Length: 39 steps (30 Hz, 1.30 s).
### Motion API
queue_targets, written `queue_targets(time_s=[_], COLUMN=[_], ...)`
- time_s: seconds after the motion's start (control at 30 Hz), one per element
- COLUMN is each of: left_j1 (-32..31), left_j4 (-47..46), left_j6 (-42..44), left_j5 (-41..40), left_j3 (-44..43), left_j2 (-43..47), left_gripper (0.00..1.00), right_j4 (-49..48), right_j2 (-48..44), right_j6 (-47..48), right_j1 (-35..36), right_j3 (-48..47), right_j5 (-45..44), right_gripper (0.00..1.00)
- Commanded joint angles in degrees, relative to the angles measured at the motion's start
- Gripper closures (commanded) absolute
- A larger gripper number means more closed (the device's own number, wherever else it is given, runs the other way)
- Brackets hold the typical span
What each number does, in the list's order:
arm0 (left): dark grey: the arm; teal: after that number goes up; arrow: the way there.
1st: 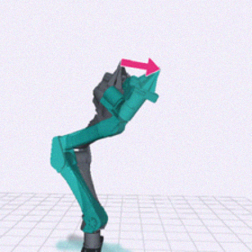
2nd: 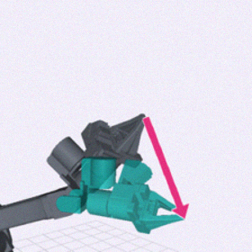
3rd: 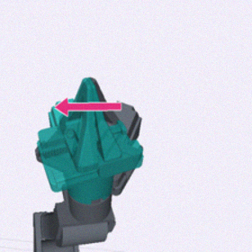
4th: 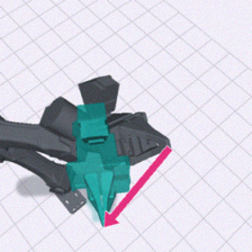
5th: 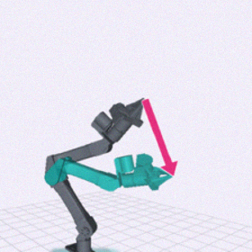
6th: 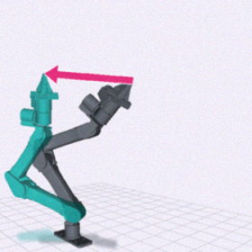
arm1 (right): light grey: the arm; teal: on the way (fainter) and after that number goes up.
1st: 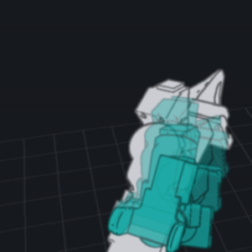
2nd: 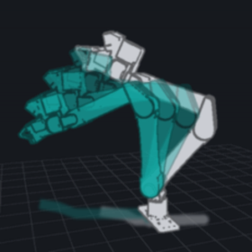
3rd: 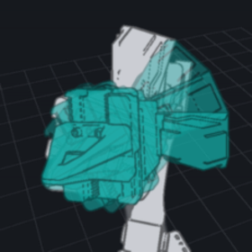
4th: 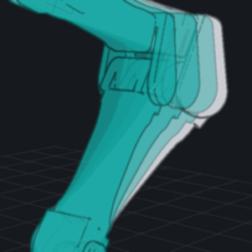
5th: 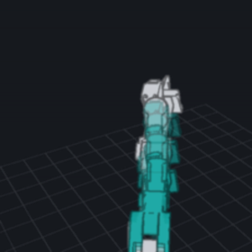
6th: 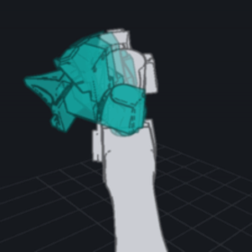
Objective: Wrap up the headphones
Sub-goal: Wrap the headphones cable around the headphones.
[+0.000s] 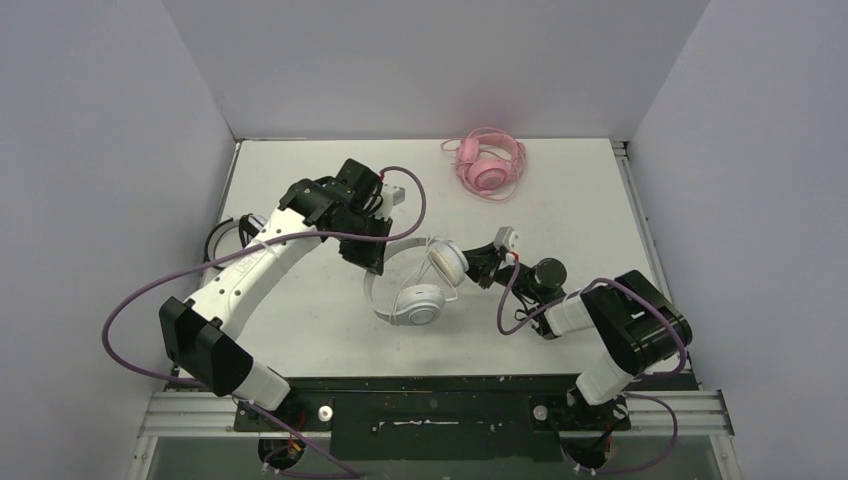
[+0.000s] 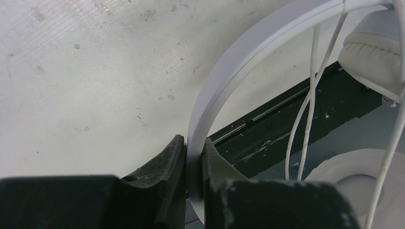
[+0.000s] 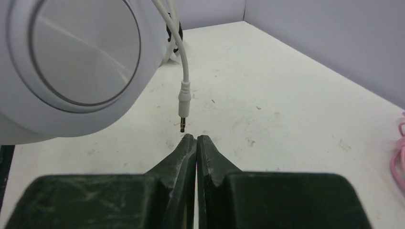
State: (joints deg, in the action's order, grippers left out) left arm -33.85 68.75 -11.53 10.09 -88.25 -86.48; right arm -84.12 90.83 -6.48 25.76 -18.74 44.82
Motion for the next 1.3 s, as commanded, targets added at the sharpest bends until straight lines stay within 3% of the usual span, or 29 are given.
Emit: queue_targets(time_s=[0.0,0.13,0.2,0.23,0.27,0.47,1.07,1.27], left_j1=[-0.3,-0.3,-0.3,-0.3,-0.3,-0.3,-0.8,-1.3], left_j4=[-2.4,-2.5,-2.6,-2.6,-2.6,-3.0,-3.1,-3.5], left_j6=[-0.3,-0.3,-0.4,-0.5,-0.5,-0.6,-0.8,-0.9], left_j5=[3.8,4.4,4.6,4.6,4.5,6.2,7.6,8.8], left_j3=[-2.6,-2.7,-2.5,-2.4,-2.3,-1.8,-1.1,-1.2], left_j2=[3.1,3.3,3.4,3.4,3.4,3.7,3.9,4.0], left_gripper=[1.0,1.0,1.0,1.0,1.0,1.0,1.0,1.0], right_j4=[-6.9,-9.2,-12.5,-15.6,-17.6,-17.8,-17.8,-17.8], right_j2=[0.9,2.1,3.1,3.6,3.7,2.9,-3.4,-4.7], right_j6=[-6.4,-6.4,-6.1,-5.4,-4.0,1.1,2.9,2.6], right_j1=[-0.4,-0.7,-0.7,-0.6,-0.4,-0.2,0.4,0.4], right_j3=[-2.0,-1.4,-0.2,0.8,1.8,2.1,-0.5,-1.2], right_j5=[1.4,2.8,3.3,3.1,2.8,1.3,2.5,3.5], right_gripper=[1.0,1.0,0.65,0.51,0.43,0.32,0.32,0.38])
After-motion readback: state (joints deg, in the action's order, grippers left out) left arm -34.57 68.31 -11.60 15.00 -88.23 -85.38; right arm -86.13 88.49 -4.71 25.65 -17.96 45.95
